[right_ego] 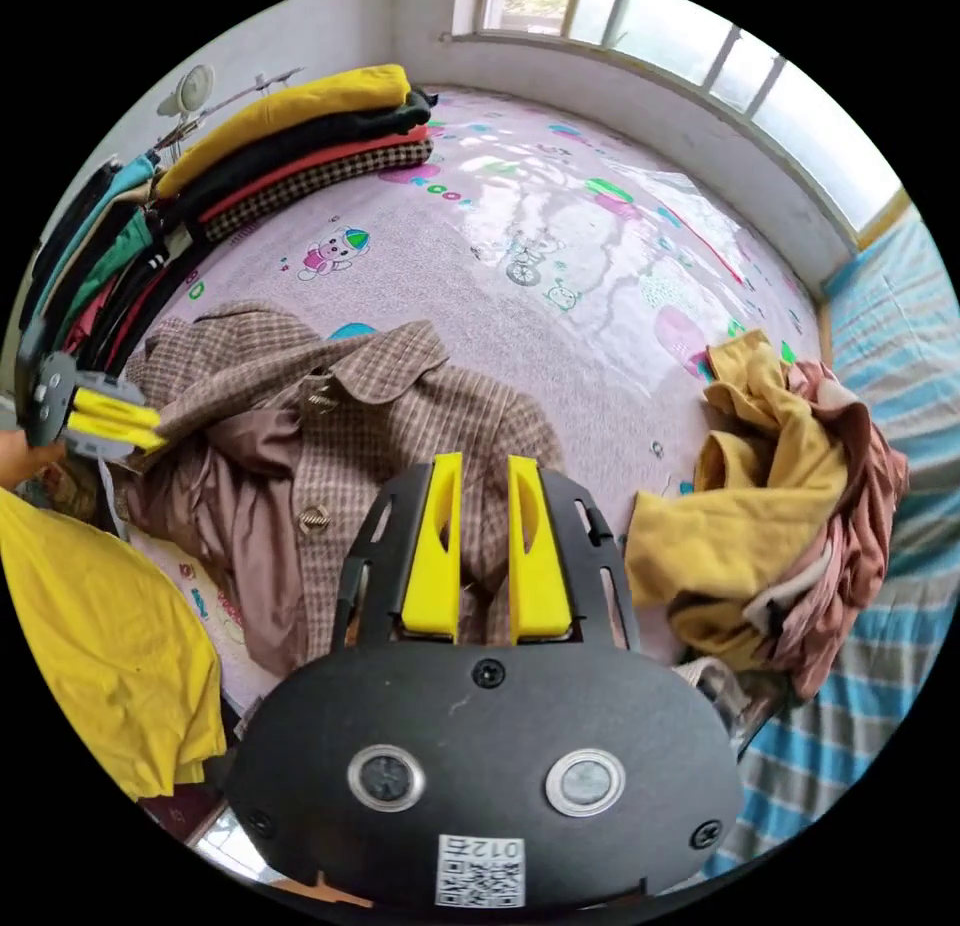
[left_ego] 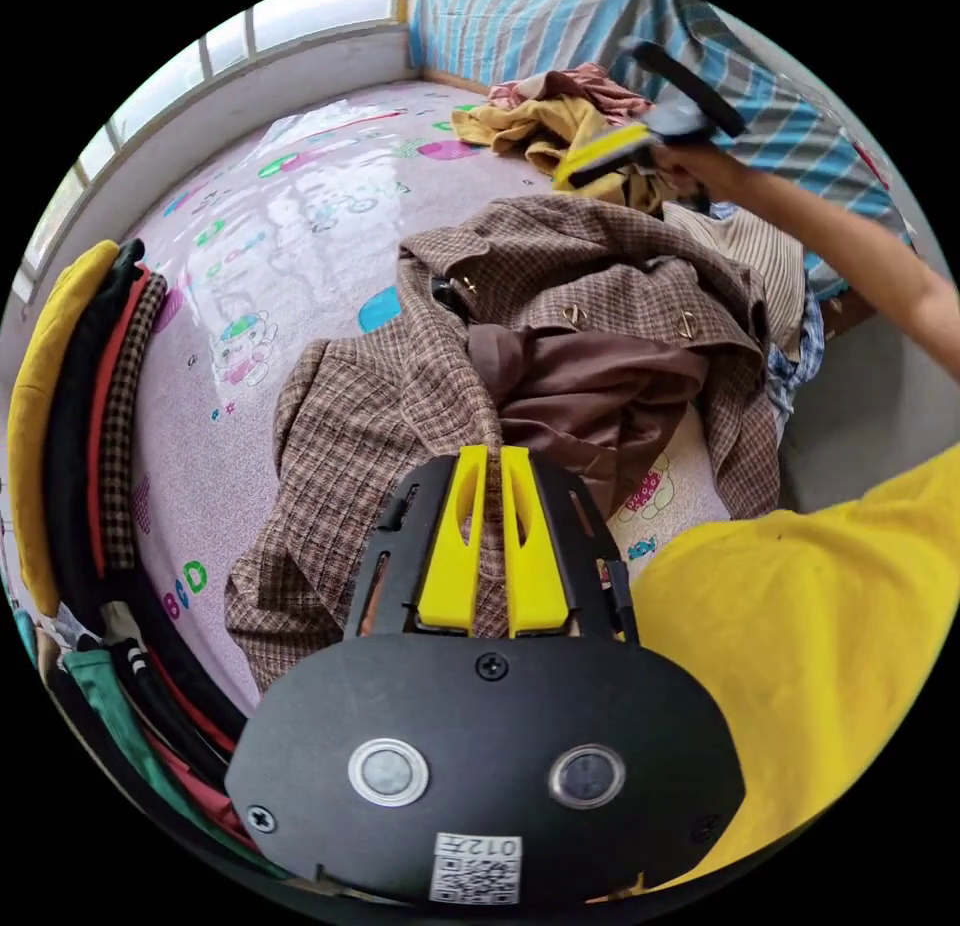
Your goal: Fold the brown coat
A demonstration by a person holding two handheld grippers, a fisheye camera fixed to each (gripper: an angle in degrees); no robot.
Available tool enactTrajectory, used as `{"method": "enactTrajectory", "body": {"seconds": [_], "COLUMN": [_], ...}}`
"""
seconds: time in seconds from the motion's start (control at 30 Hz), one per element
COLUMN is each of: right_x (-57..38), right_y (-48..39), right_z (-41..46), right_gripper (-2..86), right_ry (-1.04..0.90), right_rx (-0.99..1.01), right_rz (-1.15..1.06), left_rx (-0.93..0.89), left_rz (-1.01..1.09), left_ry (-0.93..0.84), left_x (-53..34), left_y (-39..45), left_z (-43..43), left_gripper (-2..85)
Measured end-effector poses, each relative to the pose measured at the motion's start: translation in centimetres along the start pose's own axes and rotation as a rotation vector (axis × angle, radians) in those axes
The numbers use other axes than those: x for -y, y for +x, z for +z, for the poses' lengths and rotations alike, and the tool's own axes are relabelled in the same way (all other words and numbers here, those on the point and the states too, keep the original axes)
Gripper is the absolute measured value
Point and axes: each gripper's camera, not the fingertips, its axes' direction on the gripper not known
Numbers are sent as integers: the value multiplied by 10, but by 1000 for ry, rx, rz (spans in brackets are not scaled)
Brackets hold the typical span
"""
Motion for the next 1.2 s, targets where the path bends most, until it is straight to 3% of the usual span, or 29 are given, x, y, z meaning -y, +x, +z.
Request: {"method": "enactTrajectory", "body": {"seconds": [0.17,0.27,0.43,0.53,0.6,0.67,0.77,0.9,0.97,1.03,1.2], "right_x": [84,88,49,-23,-79,-152,-232,-295,-289,-264,-166], "right_y": [63,76,70,38,2,-54,-102,-136,-156,-165,-179], "right_z": [87,127,44,-55,-100,-121,-80,-51,-61,-69,-68], "right_gripper": [117,79,28,13,8,4,3,8,17,32,87], "right_ry": [-284,-421,-92,170,211,135,-62,-11,76,129,126], "right_rx": [229,323,381,433,412,396,341,336,180,75,-137], "right_rz": [-3,72,91,18,-63,-136,-1,228,267,233,-39], "left_rx": [-12,-102,-200,-84,37,157,273,178,50,25,219], "left_rz": [-13,-104,-314,-260,-71,247,481,262,139,113,189], "left_ry": [-25,-21,88,172,182,116,-33,27,16,13,60], "left_x": [-14,-19,-38,-48,-50,-60,-85,-103,-104,-101,-77], "left_y": [4,-16,-49,-36,-2,58,105,81,54,44,37], "left_z": [23,37,33,14,7,17,52,50,51,55,52], "left_gripper": [4,3,4,5,6,8,9,5,5,5,10]}}
